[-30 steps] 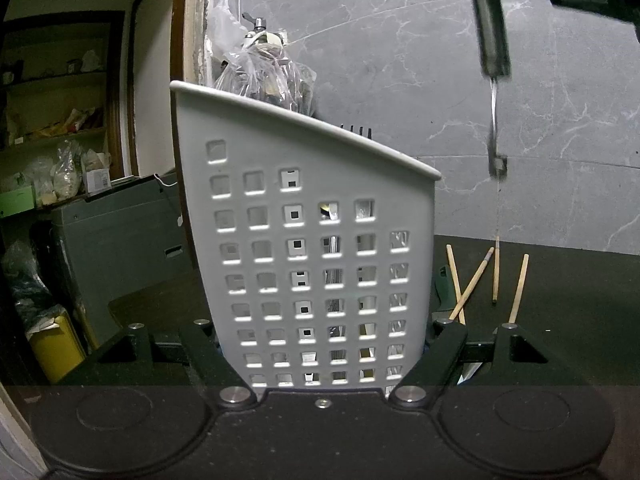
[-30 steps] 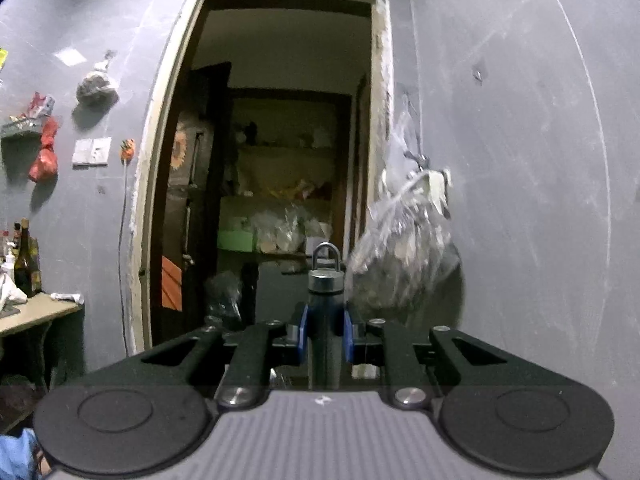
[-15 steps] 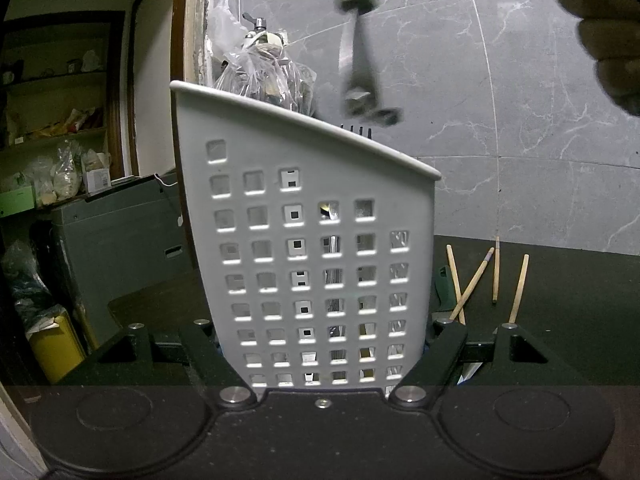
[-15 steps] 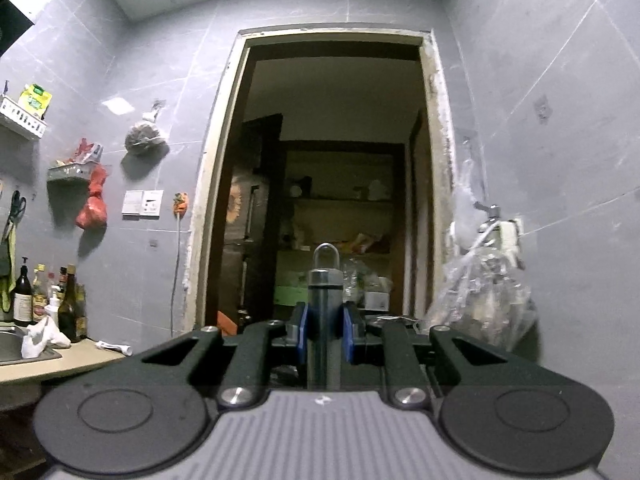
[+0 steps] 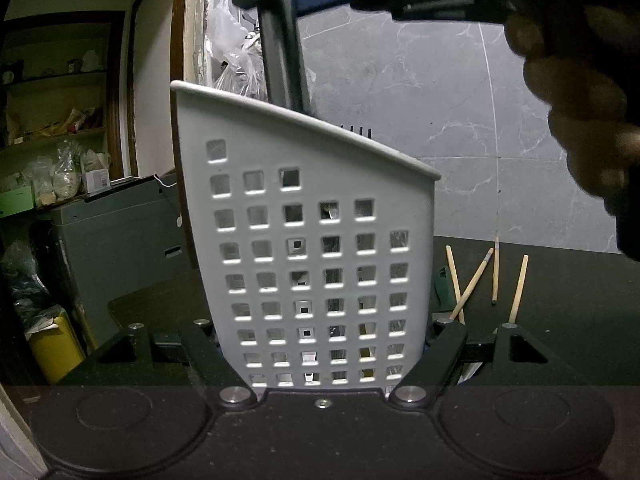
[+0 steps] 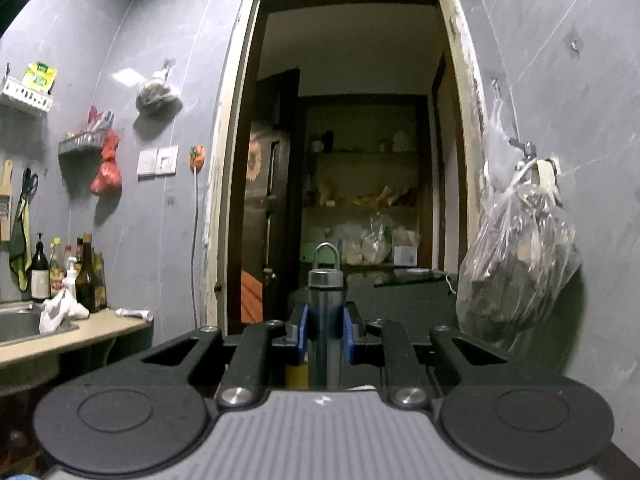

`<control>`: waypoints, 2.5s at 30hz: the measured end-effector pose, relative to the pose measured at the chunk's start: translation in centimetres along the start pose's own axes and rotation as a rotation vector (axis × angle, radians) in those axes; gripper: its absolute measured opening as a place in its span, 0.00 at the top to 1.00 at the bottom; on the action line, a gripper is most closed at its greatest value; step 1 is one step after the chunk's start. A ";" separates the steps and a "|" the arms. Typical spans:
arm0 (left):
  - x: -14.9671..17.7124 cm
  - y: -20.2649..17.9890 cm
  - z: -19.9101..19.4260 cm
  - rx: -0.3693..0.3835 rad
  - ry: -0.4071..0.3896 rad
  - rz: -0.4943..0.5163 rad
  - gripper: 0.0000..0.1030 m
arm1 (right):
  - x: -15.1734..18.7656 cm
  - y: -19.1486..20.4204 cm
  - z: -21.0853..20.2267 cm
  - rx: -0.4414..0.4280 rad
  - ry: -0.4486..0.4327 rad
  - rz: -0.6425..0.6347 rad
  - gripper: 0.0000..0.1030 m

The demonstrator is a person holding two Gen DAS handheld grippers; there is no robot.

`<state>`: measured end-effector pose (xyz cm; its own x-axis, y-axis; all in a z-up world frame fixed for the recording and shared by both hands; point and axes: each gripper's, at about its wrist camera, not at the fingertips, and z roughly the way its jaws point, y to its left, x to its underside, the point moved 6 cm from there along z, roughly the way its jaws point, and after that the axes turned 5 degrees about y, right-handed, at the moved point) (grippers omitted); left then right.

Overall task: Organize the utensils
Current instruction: 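Lift the dark metal flask with the right gripper and lower it into the caddy, then open the right gripper and move it back toward the utensil pile, then close the right gripper on the blue-handled child spoon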

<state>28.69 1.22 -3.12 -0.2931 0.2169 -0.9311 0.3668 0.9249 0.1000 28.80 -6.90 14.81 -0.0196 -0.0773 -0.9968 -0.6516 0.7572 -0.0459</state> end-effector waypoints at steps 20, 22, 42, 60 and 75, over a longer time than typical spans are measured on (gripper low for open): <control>0.0 0.0 0.0 0.000 -0.001 -0.001 0.26 | 4.1 -0.5 0.9 -0.014 0.144 0.030 0.79; 0.0 0.0 0.0 0.001 0.000 0.000 0.26 | 4.2 -0.6 1.0 -0.014 0.153 0.031 0.79; 0.0 0.0 -0.1 0.001 0.000 0.000 0.26 | 2.7 -2.2 -1.9 0.031 0.078 0.023 0.24; 0.0 0.0 -0.1 0.001 0.001 0.002 0.25 | 8.8 -11.3 -4.4 0.263 0.284 0.283 0.00; -0.1 -0.1 0.1 -0.002 0.006 0.009 0.25 | 15.7 -12.0 -1.9 0.309 0.531 0.288 0.00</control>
<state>28.76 1.11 -3.11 -0.2952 0.2276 -0.9279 0.3680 0.9234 0.1094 34.84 -18.42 -0.16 -0.5813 -0.0933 -0.8083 -0.3192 0.9399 0.1211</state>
